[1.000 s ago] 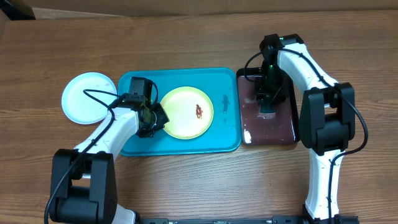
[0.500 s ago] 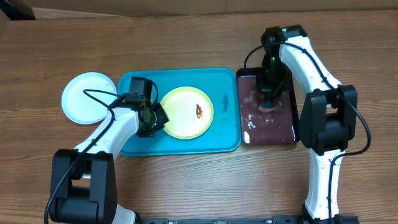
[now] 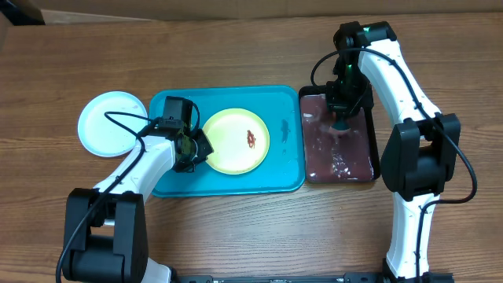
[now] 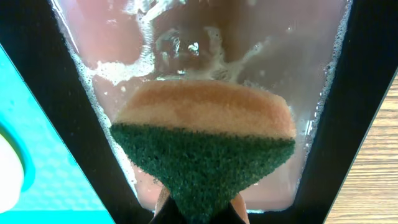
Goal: Clean dirty plates on tray and stack at the side
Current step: 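Dip and rub the sponge in the brown tray's water with right gripper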
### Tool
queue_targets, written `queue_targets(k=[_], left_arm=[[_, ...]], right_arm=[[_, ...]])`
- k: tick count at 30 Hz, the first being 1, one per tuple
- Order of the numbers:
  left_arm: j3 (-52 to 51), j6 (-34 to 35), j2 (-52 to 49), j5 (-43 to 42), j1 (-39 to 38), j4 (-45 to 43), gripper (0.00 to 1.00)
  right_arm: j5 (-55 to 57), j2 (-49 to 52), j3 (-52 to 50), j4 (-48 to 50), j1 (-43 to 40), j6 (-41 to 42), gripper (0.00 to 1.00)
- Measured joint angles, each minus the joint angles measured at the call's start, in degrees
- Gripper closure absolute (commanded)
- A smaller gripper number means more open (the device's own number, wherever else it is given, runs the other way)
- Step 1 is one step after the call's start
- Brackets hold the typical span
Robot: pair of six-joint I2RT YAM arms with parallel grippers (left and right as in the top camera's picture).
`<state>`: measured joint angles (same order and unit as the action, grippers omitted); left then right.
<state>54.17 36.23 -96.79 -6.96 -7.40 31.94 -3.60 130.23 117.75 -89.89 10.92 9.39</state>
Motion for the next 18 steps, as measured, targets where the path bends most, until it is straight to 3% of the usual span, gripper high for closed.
queue_targets(k=[4, 8, 10, 18], left_arm=[[0.0, 0.0, 0.0, 0.0, 0.0, 0.2, 0.96], [0.0, -0.1, 0.0, -0.7, 0.0, 1.3, 0.79], [0.0, -0.2, 0.0, -1.2, 0.0, 1.2, 0.77], [0.0, -0.2, 0.0, -0.9, 0.0, -0.6, 0.85]], right_arm=[[-0.2, 0.0, 0.0, -0.6, 0.0, -1.9, 0.96], [-2.5, 0.0, 0.0, -0.8, 0.0, -5.3, 0.96], [-3.3, 0.0, 0.0, -0.7, 0.0, -6.4, 0.96], [-4.1, 0.0, 0.0, -1.2, 0.0, -7.9, 0.96]])
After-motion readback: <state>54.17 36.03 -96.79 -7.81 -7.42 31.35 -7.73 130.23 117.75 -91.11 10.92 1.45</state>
